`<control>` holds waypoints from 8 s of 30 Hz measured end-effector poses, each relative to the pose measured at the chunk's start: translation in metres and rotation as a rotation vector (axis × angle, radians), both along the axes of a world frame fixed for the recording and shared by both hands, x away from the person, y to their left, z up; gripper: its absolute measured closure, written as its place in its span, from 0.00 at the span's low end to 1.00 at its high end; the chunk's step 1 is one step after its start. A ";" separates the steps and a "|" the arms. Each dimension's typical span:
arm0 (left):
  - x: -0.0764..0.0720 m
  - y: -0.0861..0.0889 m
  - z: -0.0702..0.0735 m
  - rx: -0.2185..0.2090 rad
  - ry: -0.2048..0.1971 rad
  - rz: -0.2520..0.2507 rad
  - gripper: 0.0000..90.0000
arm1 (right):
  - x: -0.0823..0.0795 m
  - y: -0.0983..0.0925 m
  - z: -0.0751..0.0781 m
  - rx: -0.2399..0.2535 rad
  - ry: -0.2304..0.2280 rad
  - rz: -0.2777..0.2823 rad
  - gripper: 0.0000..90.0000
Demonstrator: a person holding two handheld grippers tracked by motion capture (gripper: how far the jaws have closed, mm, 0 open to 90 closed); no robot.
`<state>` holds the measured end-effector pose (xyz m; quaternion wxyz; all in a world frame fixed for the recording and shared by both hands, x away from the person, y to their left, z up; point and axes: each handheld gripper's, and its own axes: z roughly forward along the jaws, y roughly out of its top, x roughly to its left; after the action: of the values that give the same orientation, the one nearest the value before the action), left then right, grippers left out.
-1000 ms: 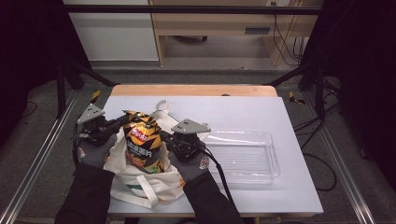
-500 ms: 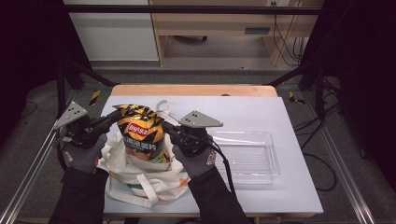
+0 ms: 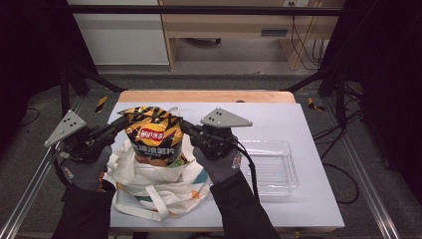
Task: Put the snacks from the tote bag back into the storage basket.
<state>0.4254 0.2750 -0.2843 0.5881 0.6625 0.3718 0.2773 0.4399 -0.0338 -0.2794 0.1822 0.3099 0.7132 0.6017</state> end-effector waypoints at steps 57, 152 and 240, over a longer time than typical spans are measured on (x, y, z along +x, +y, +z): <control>-0.001 -0.110 0.021 0.024 -0.064 -0.136 1.00 | -0.023 -0.107 0.030 -0.029 -0.052 -0.162 1.00; 0.056 -0.202 -0.078 0.113 0.121 -0.148 1.00 | 0.017 -0.175 -0.067 -0.125 0.099 -0.336 0.99; 0.006 -0.024 -0.101 0.199 0.170 -0.010 0.32 | -0.025 -0.203 -0.082 -0.154 -0.034 -0.378 0.18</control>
<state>0.4311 0.2509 -0.3850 0.4873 0.7406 0.3875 0.2528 0.4151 -0.2367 -0.3613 0.3272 0.4132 0.6830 0.5057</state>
